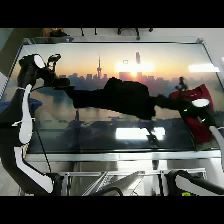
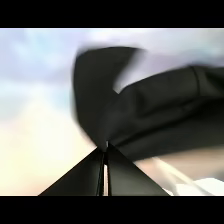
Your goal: Fold the shirts.
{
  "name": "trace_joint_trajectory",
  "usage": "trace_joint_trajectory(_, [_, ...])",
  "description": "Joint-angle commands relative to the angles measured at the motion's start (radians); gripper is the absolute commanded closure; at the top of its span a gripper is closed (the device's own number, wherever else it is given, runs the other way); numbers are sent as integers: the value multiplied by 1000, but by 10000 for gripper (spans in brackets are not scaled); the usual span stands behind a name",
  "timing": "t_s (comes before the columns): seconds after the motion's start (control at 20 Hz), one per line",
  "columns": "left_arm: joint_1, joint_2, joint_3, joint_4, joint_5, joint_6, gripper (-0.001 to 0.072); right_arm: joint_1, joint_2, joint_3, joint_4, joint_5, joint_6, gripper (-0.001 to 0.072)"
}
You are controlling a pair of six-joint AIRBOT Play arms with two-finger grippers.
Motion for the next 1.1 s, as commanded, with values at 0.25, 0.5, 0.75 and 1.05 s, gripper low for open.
trace_joint_trajectory(0.25, [-60,285,-460,-213,-132,-2,700,-185,-183,210,-22,244,-106,694])
trace_joint_trajectory(0.5, [32,315,-529,-214,-31,0,693,-196,-199,211,-23,264,-111,389])
trace_joint_trajectory(0.75, [156,316,-460,-214,-45,48,9,-295,-134,211,-134,296,-125,83])
trace_joint_trajectory(1.05, [171,316,-530,-226,13,203,9,-302,-128,101,-208,395,-110,71])
